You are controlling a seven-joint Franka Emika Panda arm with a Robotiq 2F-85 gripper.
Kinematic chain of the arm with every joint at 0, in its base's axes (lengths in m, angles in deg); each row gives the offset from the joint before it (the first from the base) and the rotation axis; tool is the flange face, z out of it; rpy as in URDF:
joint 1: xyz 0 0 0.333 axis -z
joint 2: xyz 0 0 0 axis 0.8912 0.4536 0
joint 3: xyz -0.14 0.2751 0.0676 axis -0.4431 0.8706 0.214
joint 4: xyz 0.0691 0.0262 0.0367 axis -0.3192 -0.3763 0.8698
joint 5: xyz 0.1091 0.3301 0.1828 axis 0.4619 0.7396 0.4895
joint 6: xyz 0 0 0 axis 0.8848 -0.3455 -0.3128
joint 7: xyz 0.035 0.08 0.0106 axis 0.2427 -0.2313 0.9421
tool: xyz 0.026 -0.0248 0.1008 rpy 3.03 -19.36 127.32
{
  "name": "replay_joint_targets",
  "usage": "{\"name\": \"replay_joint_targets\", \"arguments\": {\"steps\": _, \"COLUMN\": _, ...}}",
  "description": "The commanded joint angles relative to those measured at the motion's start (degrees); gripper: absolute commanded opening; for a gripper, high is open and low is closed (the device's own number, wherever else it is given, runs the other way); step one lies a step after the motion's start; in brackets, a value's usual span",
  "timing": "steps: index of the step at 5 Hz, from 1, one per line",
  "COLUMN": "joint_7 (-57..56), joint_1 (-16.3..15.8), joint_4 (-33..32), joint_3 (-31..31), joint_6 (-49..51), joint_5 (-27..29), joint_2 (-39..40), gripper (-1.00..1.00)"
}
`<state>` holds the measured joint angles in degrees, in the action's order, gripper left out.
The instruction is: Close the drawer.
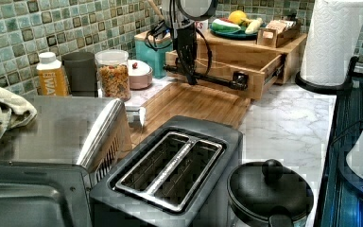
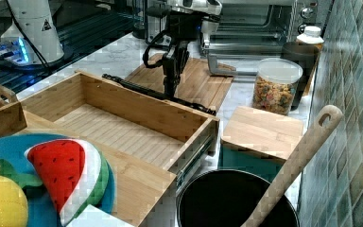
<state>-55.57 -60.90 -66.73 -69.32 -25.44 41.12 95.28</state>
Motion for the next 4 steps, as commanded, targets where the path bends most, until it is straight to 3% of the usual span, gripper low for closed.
{"name": "replay_joint_targets", "arguments": {"steps": 1, "joint_7": -4.3, "joint_1": 16.1, "joint_4": 9.1, "joint_3": -17.8, "joint_6": -2.7, "joint_5": -5.0, "joint_2": 1.2, "gripper": -1.00}}
{"name": "replay_joint_targets", "arguments": {"steps": 4, "joint_7": -9.3, "joint_1": 17.6, "joint_4": 14.1, "joint_3": -18.8, "joint_6": -3.0, "joint_5": -3.2, "joint_2": 4.9, "gripper": -1.00}}
